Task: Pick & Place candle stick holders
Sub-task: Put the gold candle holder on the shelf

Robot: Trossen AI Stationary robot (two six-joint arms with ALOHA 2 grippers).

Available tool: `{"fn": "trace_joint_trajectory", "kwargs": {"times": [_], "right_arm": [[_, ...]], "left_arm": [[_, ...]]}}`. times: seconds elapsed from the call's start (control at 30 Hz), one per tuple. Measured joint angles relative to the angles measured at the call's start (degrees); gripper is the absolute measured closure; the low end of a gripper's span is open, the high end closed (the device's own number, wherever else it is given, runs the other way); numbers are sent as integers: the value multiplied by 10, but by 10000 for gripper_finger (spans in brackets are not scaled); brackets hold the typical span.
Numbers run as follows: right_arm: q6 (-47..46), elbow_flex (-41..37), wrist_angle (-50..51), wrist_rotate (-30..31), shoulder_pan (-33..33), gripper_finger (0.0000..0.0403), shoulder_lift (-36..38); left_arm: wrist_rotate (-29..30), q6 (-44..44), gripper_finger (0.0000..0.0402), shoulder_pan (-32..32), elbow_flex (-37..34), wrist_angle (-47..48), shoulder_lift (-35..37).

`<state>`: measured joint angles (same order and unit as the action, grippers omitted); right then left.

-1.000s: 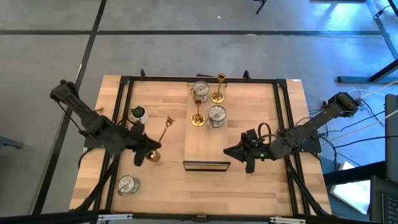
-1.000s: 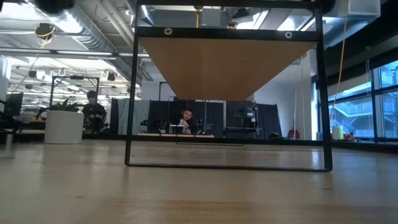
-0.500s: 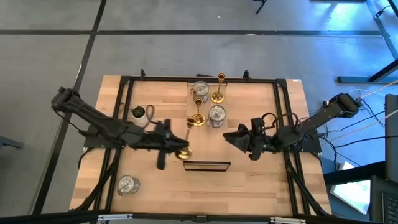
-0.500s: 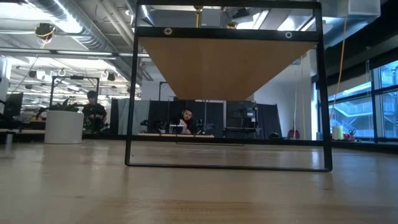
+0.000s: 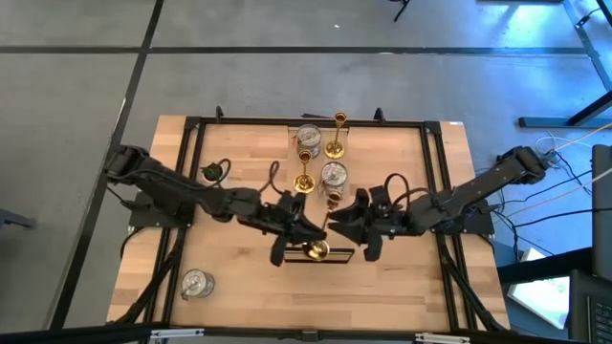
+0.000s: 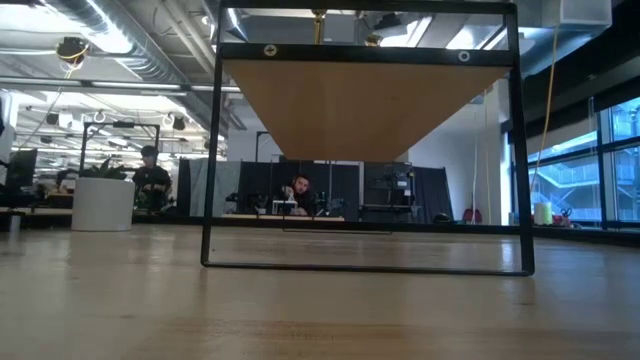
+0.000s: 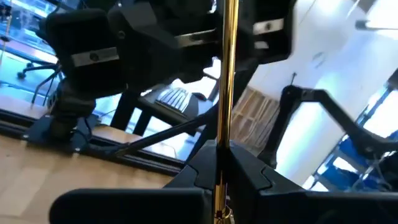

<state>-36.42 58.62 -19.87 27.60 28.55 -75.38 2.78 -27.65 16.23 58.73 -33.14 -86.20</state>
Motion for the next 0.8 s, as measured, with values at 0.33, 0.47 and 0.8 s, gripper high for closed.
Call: {"fn": "trace_joint_trajectory", "kwargs": {"times": [0.33,0.47,0.8], "right_arm": [[-6,20,-1,-13,-2,250,-25],[-6,20,0,-13,-2,297,-25],[0,20,24,5,-1,388,-26]], "left_arm": [[4,13,390,-7,46,53,-23],[5,10,390,-7,46,52,-22],[-39,-34,378,-15,46,74,-12]]}}
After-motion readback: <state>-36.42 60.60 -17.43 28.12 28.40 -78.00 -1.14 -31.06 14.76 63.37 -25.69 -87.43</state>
